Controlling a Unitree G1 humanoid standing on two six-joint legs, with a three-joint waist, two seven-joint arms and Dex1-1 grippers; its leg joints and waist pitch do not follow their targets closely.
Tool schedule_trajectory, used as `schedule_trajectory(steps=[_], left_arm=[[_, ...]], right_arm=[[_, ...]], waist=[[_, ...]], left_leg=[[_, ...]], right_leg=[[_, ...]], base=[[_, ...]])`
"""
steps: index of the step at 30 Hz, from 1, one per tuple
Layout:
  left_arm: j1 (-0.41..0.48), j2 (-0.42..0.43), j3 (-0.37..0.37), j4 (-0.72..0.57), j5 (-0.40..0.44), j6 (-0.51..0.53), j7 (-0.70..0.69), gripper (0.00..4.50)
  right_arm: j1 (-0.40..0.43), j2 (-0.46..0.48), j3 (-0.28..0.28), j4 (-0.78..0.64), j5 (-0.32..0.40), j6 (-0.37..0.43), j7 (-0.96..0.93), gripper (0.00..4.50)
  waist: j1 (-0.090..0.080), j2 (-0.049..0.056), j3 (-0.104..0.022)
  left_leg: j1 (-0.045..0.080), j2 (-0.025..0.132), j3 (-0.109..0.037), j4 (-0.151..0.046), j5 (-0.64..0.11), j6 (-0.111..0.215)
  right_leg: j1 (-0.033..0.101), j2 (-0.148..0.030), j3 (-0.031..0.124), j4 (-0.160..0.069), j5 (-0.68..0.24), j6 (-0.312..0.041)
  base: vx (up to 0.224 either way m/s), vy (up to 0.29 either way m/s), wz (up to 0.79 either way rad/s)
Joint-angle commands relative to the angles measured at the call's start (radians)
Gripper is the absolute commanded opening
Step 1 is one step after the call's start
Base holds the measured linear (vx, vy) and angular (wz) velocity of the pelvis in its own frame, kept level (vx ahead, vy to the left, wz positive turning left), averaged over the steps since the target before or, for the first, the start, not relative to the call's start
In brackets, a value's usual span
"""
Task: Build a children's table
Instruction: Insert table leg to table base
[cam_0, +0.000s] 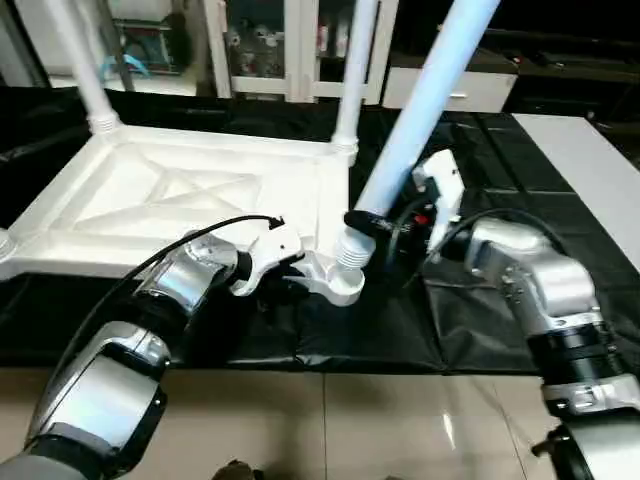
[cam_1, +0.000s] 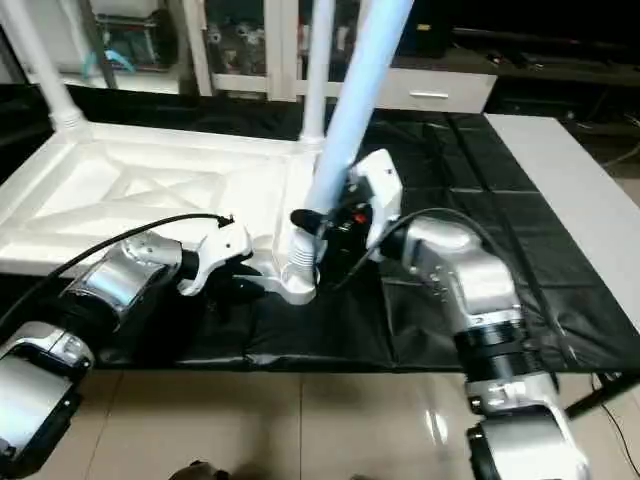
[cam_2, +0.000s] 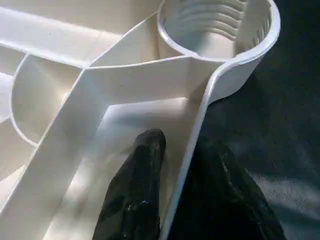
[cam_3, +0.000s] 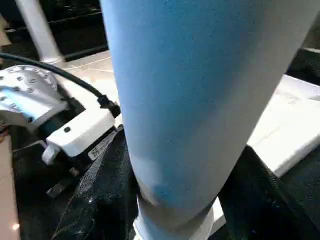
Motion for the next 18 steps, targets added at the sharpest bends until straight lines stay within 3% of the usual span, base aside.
schedule_trajectory(steps=[1,2,4,5,8,13,15,16,18], left_arm=[[0.059,0.005,0.029,-0.072,0.003,0.037,0.075,0.8],[0.074,0.005,0.027,-0.093,0.006,0.037,0.079,0.8],[0.098,0.004,0.026,-0.124,0.006,0.037,0.075,0.8],[0.121,-0.001,0.031,-0.156,0.005,0.05,0.078,0.8],[0.148,-0.006,0.04,-0.198,0.008,0.079,0.104,0.8],[0.178,-0.012,0.061,-0.292,0.009,0.197,0.16,0.8],[0.185,-0.019,0.072,-0.319,-0.001,0.194,0.156,0.8],[0.185,-0.026,0.079,-0.321,-0.015,0.17,0.147,1.36],[0.184,-0.03,0.083,-0.319,-0.027,0.134,0.127,1.5]], right_arm=[[0.004,0.016,-0.023,0.025,-0.045,-0.047,-0.068,1.84],[0.004,0.021,-0.023,0.035,-0.057,-0.058,-0.084,1.84],[0.002,0.033,-0.027,0.053,-0.066,-0.07,-0.112,1.84],[0.0,0.048,-0.031,0.073,-0.071,-0.078,-0.139,1.84],[-0.001,0.067,-0.022,0.105,-0.082,-0.095,-0.158,1.84],[-0.017,0.094,-0.033,0.13,-0.067,-0.088,-0.157,1.84],[-0.026,0.099,-0.036,0.133,-0.062,-0.086,-0.155,1.84],[-0.03,0.1,-0.038,0.135,-0.056,-0.083,-0.149,1.84],[-0.035,0.1,-0.038,0.138,-0.05,-0.081,-0.141,1.84]], waist=[[-0.001,0.001,-0.08],[-0.005,-0.004,-0.08],[-0.004,-0.001,-0.081],[-0.006,-0.009,-0.081],[-0.007,-0.003,-0.082],[-0.011,-0.004,-0.082],[-0.015,-0.005,-0.081],[-0.017,-0.007,-0.08],[-0.017,-0.005,-0.08]], left_leg=[[0.017,0.021,-0.021,-0.089,-0.299,-0.054],[0.022,0.016,-0.016,-0.087,-0.295,-0.046],[0.021,0.015,-0.014,-0.085,-0.269,-0.036],[0.021,0.016,-0.013,-0.085,-0.259,-0.031],[0.021,0.016,-0.011,-0.084,-0.24,-0.026],[0.022,0.017,-0.008,-0.085,-0.23,-0.016],[0.02,0.015,-0.008,-0.085,-0.231,-0.011],[0.02,0.015,-0.008,-0.085,-0.235,-0.01],[0.021,0.014,-0.008,-0.085,-0.237,-0.009]], right_leg=[[0.043,-0.049,0.026,-0.073,-0.254,-0.217],[0.039,-0.044,0.026,-0.08,-0.263,-0.213],[0.039,-0.043,0.028,-0.079,-0.247,-0.212],[0.038,-0.043,0.028,-0.078,-0.244,-0.212],[0.037,-0.04,0.028,-0.076,-0.216,-0.216],[0.039,-0.038,0.029,-0.072,-0.18,-0.227],[0.039,-0.038,0.028,-0.075,-0.192,-0.224],[0.04,-0.039,0.028,-0.078,-0.209,-0.219],[0.039,-0.039,0.029,-0.081,-0.228,-0.212]], base=[[0.0,0.0,0.0],[0.0,0.0,0.0],[0.0,0.0,0.0],[0.0,0.0,0.0],[0.0,0.0,0.0],[0.0,0.0,0.0],[0.0,0.0,0.0],[0.0,0.0,0.0],[0.0,0.0,0.0]])
